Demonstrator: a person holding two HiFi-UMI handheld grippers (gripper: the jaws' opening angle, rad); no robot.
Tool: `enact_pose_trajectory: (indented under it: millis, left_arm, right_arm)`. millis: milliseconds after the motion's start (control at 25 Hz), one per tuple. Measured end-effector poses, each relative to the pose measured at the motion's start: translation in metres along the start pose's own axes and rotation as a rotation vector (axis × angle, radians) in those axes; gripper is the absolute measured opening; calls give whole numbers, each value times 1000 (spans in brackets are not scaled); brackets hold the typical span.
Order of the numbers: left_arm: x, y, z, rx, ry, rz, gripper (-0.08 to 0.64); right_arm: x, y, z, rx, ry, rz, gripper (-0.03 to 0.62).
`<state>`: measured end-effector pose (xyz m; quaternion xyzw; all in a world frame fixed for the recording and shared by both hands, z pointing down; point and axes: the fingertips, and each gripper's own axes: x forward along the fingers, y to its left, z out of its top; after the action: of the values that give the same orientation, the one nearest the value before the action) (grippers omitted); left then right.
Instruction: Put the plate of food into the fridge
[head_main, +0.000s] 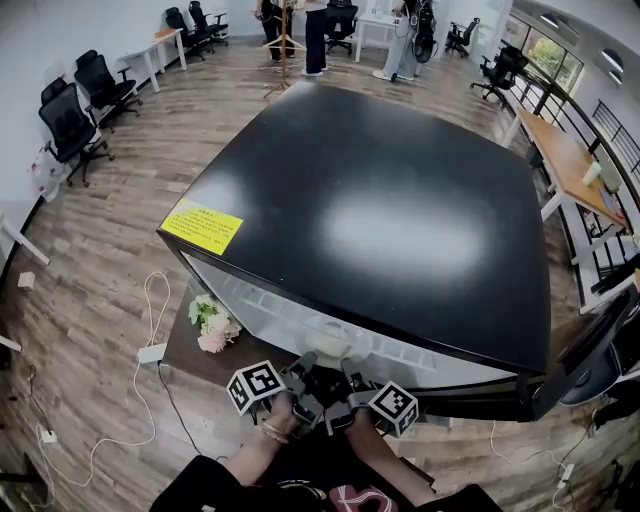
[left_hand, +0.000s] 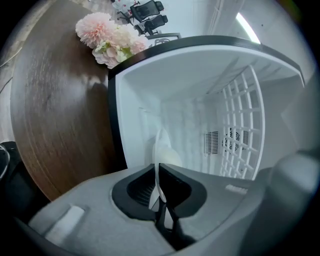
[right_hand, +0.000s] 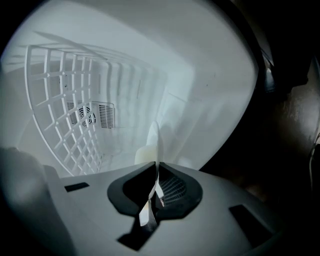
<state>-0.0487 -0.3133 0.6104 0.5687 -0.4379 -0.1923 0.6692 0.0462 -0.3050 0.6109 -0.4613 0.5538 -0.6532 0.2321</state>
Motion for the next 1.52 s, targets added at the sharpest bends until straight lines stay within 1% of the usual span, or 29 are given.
enact_pose_trajectory:
  millis: [360, 840, 1120, 1520]
  left_arm:
    - [16, 0, 8, -6, 21, 18, 21]
    - [28, 5, 20, -2, 41, 29, 21]
    - [36, 4, 26, 6, 44, 37, 21]
    - [38, 7, 29, -27, 32, 42, 21]
  right_arm:
    - [14, 0, 8, -12, -13, -24, 32]
    - [28, -6, 11, 10, -31, -41, 32]
    - [37, -4, 15, 3, -31, -47, 34]
    - [39, -8, 14, 5, -24, -74, 38]
